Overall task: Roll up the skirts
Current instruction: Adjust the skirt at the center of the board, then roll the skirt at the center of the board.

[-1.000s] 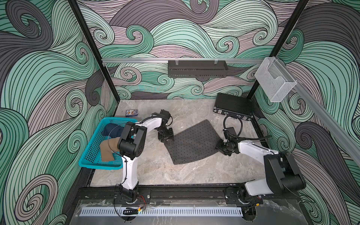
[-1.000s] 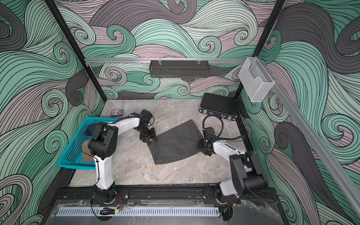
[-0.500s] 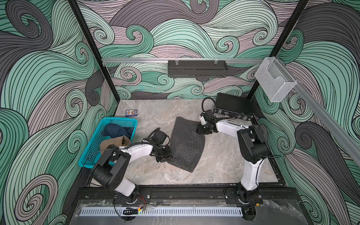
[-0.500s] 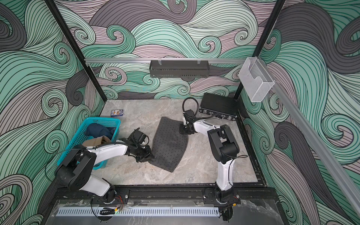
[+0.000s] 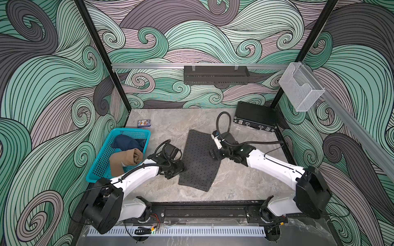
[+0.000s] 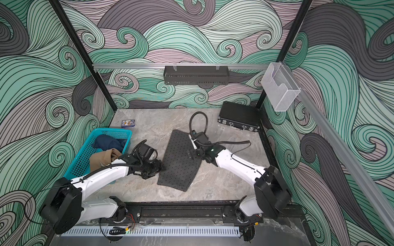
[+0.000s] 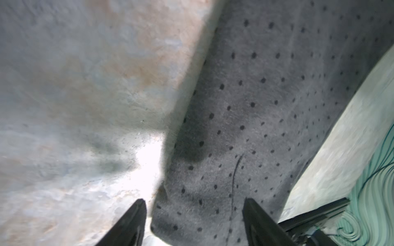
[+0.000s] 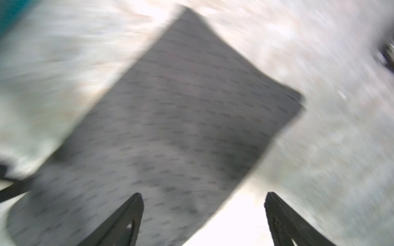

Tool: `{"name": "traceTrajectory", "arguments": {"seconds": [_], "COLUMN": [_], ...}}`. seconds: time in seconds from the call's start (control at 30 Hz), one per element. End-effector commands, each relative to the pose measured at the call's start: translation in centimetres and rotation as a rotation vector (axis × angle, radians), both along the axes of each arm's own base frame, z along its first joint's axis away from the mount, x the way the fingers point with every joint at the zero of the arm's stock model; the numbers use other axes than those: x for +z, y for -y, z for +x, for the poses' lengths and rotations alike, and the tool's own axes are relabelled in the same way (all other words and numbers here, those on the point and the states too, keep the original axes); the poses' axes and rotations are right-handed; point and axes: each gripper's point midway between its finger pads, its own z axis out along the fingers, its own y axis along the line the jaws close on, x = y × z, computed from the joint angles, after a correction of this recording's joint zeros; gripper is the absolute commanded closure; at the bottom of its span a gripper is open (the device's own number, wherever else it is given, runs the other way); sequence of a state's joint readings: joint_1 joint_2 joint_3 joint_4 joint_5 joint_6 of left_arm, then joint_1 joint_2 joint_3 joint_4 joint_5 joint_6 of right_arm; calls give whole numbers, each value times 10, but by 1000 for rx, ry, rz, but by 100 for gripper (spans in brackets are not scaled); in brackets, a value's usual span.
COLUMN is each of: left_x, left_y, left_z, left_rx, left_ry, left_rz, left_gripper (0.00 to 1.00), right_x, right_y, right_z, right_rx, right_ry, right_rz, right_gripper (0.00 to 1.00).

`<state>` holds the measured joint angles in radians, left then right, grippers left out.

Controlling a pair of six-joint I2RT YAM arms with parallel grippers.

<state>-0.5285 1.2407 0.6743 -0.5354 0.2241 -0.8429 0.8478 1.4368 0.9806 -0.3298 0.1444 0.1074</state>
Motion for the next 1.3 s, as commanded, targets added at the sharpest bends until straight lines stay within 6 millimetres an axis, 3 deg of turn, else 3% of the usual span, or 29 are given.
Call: {"name": "traceTrajectory", "arguments": {"seconds": [0.0,0.07,0.23,0.5,0.73,0.8,0.9,1.0,1.1,1.27], "left_x": [6,12,25,40,49,51,51,49,48,46], "left_y": [-20,-32,-56,-75,-81,-79,-76,-76,-76,-78], "left_z": [-1,2,7,11,16,17,17,15,14,11], "left_rx": [0,51,181,359,390,381,356,337,329,329], "left_ry": [30,44,62,139,147,159,157,152,145,141], "left_rz": [89,131,154,58,32,21,14,22,25,33], "left_gripper": [22,2,1,3,5,5,4,3,3,3], "right_x": [-41,-57,-78,-99,-129,-130,-128,-129,-119,-122], "right_y": [-23,-37,-54,-50,-35,-36,-40,-36,-35,-27], "right_z": [-61,-94,-128,-130,-126,-127,-130,-135,-142,-144], "right_rx": [224,330,457,437,360,349,351,361,371,378], "right_ry": [9,4,20,65,-67,-120,-140,-169,-190,-211], "right_rz": [-237,-331,-455,-537,-534,-490,-460,-469,-425,-458], "right_gripper": [10,10,16,27,74,81,74,46,33,27]}}
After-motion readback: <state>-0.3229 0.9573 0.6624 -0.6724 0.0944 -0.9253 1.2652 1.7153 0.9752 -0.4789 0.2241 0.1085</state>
